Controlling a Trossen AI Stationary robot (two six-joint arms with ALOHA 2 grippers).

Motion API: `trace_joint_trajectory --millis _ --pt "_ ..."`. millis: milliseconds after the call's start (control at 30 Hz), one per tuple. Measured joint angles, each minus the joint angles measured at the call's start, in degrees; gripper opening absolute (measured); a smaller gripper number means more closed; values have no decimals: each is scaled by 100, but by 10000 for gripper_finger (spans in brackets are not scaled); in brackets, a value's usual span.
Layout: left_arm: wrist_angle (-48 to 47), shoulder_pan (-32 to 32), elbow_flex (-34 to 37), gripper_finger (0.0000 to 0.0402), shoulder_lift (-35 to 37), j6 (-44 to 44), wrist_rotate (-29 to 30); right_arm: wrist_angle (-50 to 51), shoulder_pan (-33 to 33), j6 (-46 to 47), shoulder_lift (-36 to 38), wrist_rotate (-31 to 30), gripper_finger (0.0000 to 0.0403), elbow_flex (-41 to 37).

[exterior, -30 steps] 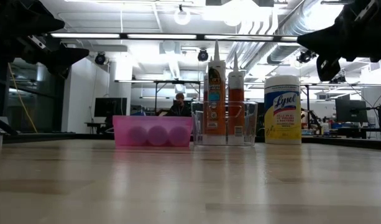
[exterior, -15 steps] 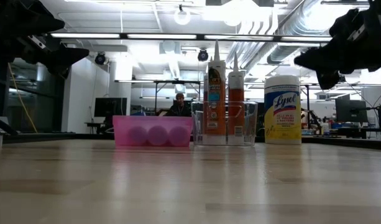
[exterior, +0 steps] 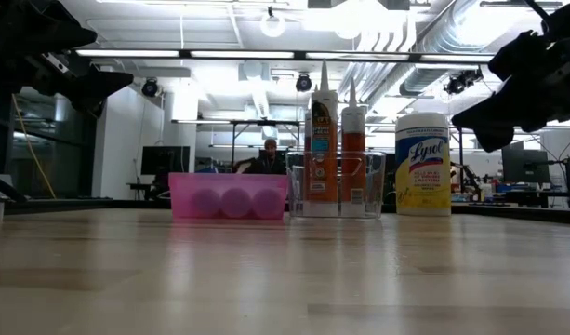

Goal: Pick & place silicon tubes, Sealant and Lysol wipes
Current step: Return to Home Position

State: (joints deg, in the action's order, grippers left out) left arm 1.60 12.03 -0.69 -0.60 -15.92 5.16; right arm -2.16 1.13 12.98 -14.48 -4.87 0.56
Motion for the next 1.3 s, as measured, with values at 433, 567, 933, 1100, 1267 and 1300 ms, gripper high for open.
trace_joint_trajectory --millis 433,567,933,1100,1267,1300 --pt "0 0 0 319 0 0 -2 -26 2 1 -15 121 8 0" --pt "-1 0 0 319 0 0 -2 -30 2 1 -15 120 13 -2" --pt "-2 -2 0 319 0 2 0 -54 2 0 -15 119 8 -2" --pt "-2 -1 0 319 0 2 -1 -59 2 1 -15 119 11 -2" --pt "-2 0 0 319 0 2 -2 -61 2 0 -15 119 8 -2" --pt "-1 -2 0 319 0 0 -2 -61 2 0 -15 119 7 -2"
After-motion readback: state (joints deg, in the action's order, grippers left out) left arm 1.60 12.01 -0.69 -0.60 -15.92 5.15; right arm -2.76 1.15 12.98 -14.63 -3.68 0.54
